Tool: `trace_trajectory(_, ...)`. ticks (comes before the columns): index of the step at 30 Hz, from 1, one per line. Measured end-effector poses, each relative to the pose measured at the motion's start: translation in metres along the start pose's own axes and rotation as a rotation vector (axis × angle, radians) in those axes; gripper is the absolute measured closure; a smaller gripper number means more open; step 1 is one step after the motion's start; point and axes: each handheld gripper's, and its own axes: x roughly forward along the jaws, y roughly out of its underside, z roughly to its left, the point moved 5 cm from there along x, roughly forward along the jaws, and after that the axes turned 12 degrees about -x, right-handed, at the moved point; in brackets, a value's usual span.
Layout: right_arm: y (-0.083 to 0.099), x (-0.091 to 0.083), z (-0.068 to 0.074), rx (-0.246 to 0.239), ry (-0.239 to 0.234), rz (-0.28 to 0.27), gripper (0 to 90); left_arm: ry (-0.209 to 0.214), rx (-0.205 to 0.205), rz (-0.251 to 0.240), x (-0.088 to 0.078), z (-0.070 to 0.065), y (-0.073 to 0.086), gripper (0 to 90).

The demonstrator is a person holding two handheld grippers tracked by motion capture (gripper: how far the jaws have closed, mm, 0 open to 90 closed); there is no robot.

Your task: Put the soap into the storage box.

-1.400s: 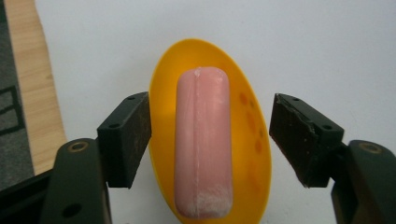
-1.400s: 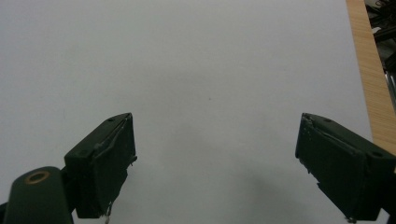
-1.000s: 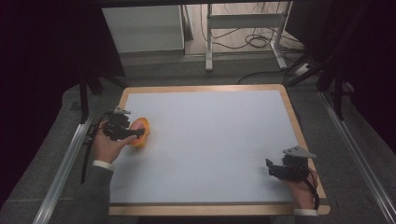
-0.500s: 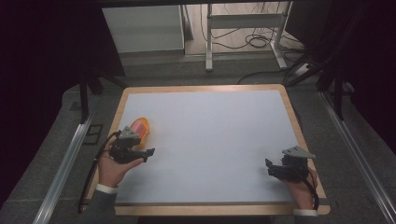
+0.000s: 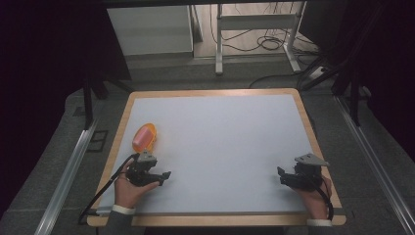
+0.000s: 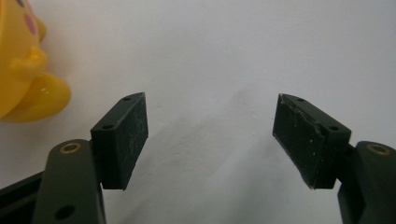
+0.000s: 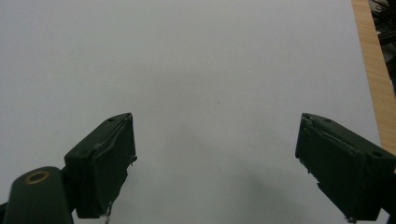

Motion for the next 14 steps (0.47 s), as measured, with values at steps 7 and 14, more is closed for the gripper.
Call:
trace_trajectory(7, 0.000, 0.002, 0.003, -0.010, -0.001, 0.005, 12.0, 0.012, 0.002, 0.000, 0.003, 0.000, 0.002, 26.9)
trace_trajectory(14, -0.011, 0.001, 0.011, -0.030, -0.001, -0.028, 12.1, 0.019, -0.004, -0.012, 0.005, 0.003, 0.003, 26.9)
